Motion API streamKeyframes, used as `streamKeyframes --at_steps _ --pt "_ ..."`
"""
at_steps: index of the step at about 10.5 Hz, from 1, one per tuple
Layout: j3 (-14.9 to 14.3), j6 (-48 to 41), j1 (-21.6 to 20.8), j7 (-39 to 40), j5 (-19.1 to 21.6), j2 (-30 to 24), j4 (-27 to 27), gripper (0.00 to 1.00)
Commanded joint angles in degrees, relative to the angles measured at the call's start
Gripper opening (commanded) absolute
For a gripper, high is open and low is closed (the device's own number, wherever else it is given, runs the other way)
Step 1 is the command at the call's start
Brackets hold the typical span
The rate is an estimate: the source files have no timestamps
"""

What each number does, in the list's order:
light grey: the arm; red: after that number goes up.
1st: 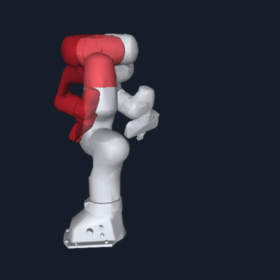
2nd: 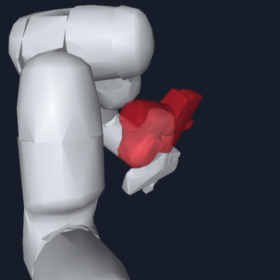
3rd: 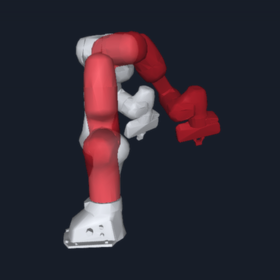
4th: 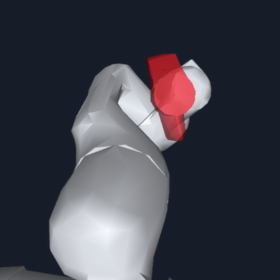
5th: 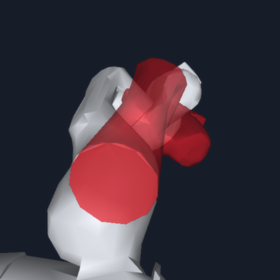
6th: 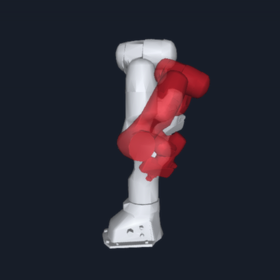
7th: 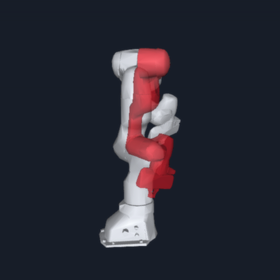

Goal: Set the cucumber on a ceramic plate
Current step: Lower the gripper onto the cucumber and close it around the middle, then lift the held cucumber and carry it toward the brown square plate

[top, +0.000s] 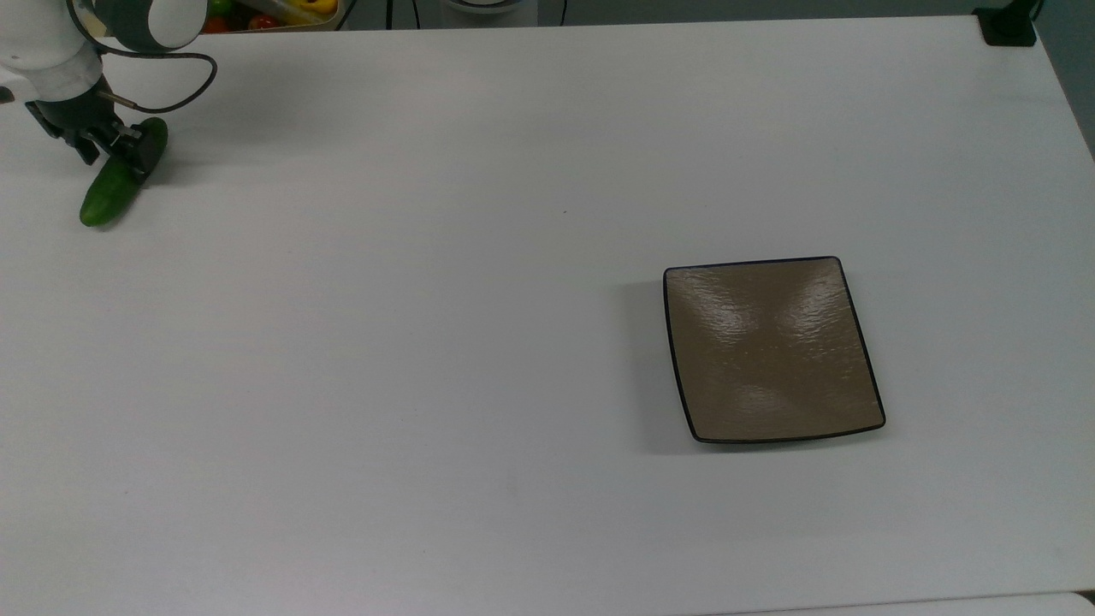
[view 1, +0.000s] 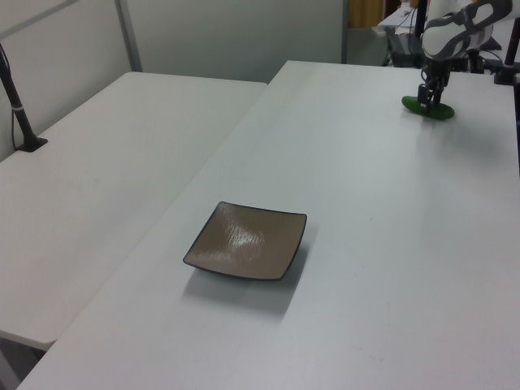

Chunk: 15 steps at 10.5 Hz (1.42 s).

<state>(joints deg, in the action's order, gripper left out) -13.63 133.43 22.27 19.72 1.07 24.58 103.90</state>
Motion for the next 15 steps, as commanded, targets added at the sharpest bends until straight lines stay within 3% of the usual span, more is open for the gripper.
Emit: streamKeyframes --at_steps 1,5,9,13,15 --pt "-0.2 1.4 -0.5 0.0 1.2 -0.6 1.1 0.11" --pt "-0.1 -0.4 -0.6 0.4 1.2 -1.9 0.5 0.10" --pt "0.5 -9.7 -4.0 0.4 1.2 -8.5 -2.5 0.11" --pt "1.0 -23.2 -12.3 0.4 1.3 -19.5 -4.2 0.14" --pt "2.7 -27.2 -16.5 0.2 1.6 -23.4 -4.1 0.14"
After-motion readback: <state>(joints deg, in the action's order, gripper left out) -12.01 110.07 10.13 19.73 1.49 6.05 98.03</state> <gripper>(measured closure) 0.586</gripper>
